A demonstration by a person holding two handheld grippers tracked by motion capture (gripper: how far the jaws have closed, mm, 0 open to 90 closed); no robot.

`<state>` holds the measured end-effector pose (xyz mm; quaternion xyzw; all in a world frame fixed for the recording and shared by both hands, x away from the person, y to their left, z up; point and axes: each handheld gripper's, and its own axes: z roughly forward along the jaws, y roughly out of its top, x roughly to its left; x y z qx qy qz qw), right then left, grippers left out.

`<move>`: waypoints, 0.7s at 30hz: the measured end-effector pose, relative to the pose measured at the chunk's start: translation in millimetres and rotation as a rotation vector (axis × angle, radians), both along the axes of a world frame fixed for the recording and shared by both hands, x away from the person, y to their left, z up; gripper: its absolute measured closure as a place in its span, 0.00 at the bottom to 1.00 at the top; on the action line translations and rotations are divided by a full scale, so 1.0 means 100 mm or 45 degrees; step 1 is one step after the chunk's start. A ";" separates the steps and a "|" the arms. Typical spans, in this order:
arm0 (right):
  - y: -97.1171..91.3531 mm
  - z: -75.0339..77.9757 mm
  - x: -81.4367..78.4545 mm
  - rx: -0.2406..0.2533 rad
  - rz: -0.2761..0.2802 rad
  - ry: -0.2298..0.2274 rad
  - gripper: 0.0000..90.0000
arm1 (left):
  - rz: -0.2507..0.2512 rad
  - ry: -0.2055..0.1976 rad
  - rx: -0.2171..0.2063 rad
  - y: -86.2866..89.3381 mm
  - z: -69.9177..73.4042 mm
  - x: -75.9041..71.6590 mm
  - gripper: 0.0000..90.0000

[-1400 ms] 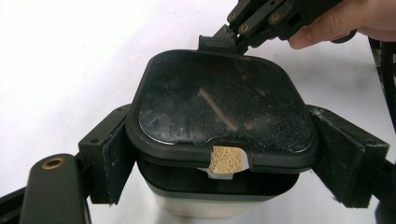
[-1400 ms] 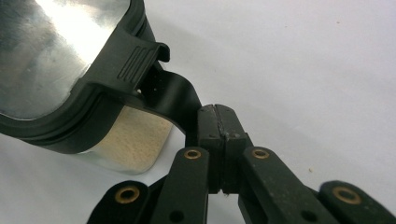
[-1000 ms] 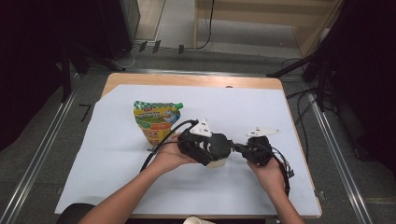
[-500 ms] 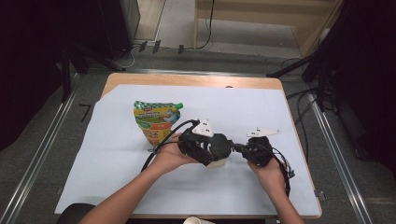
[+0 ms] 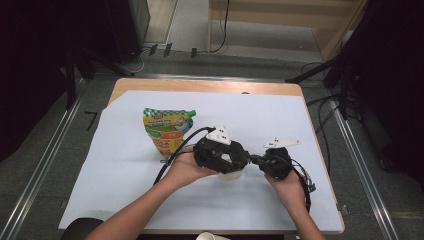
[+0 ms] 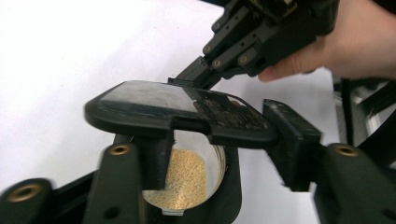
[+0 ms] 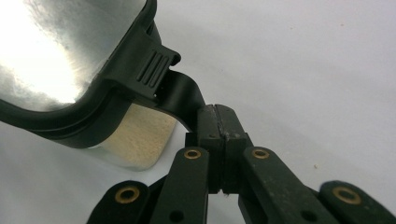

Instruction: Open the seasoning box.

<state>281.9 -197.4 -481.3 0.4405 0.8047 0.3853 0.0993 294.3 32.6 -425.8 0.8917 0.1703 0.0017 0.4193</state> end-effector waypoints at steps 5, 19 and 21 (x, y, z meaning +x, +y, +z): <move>0.00 0.00 -0.01 0.002 0.005 -0.003 1.00 | -0.036 0.072 -0.014 -0.01 0.04 0.01 0.66; 0.03 0.02 -0.10 0.001 0.018 0.018 1.00 | -0.170 0.151 -0.080 -0.21 0.08 0.11 0.87; 0.03 0.02 -0.11 0.010 0.023 0.010 1.00 | -0.179 0.162 -0.087 -0.22 0.06 0.14 0.88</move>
